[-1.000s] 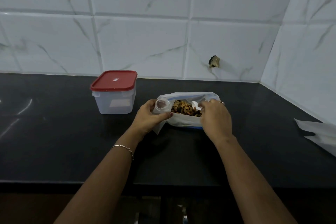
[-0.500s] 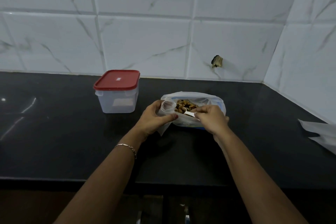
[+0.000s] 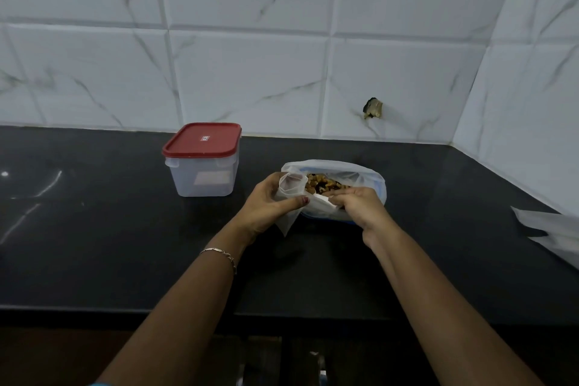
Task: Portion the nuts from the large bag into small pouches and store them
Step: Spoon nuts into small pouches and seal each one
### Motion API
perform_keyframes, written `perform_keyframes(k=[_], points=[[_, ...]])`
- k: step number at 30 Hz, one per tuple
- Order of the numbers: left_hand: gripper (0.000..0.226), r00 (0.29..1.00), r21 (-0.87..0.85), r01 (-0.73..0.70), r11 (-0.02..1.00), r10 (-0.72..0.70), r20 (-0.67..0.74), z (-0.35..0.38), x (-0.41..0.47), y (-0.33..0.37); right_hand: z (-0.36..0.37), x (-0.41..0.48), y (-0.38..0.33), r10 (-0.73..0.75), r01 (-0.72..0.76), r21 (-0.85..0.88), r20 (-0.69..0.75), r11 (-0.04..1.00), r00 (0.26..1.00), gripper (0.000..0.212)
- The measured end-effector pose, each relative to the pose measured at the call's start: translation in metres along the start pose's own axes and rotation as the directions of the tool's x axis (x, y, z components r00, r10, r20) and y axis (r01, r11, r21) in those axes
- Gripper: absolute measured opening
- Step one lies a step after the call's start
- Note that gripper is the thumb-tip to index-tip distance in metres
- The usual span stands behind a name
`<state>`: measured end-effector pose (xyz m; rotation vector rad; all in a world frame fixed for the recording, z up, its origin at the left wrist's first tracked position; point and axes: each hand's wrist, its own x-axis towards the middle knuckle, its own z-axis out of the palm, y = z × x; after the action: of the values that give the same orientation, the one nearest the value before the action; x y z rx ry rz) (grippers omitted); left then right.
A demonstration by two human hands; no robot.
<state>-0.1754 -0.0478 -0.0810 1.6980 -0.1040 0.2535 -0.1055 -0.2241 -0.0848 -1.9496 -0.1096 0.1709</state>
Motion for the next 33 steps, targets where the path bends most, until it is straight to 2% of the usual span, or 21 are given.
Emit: perform_keyframes(k=[4,8,15,19,22,25,29,33], points=[[0.04,0.996,-0.009,-0.018,1.0,0.017,-0.085,0.0,0.002,-0.001,-0.005,-0.013,-0.013,0.054,-0.053,0.132,-0.001,0.99,0.999,0.02],[0.037,0.985,0.01,-0.039,0.999,0.04,-0.169,-0.003,0.005,-0.003,-0.01,-0.017,-0.02,0.063,-0.066,0.239,0.02,0.969,0.998,0.016],[0.06,0.988,0.151,0.021,0.988,0.003,-0.152,-0.008,0.01,-0.012,-0.014,-0.024,-0.023,0.068,-0.061,0.306,-0.011,0.95,0.998,0.017],[0.052,0.989,0.144,0.012,0.989,0.009,-0.146,-0.007,0.01,-0.011,-0.016,-0.025,-0.023,0.061,-0.036,0.359,-0.06,0.932,0.996,0.015],[0.055,0.99,0.146,0.022,0.989,-0.001,-0.144,-0.008,0.011,-0.014,-0.018,-0.025,-0.024,0.056,-0.016,0.387,-0.094,0.922,0.994,0.011],[0.072,0.989,0.193,0.049,0.98,-0.021,-0.145,-0.01,0.012,-0.016,-0.021,-0.028,-0.025,0.06,-0.016,0.392,-0.099,0.92,0.993,0.01],[0.085,0.989,0.266,0.081,0.961,-0.044,-0.144,-0.01,0.012,-0.02,-0.021,-0.028,-0.026,-0.005,0.055,0.394,-0.127,0.918,0.992,0.015],[0.086,0.986,0.319,0.094,0.943,-0.045,-0.158,-0.01,0.012,-0.02,-0.019,-0.032,-0.029,-0.065,0.099,0.368,-0.103,0.924,0.993,0.016]])
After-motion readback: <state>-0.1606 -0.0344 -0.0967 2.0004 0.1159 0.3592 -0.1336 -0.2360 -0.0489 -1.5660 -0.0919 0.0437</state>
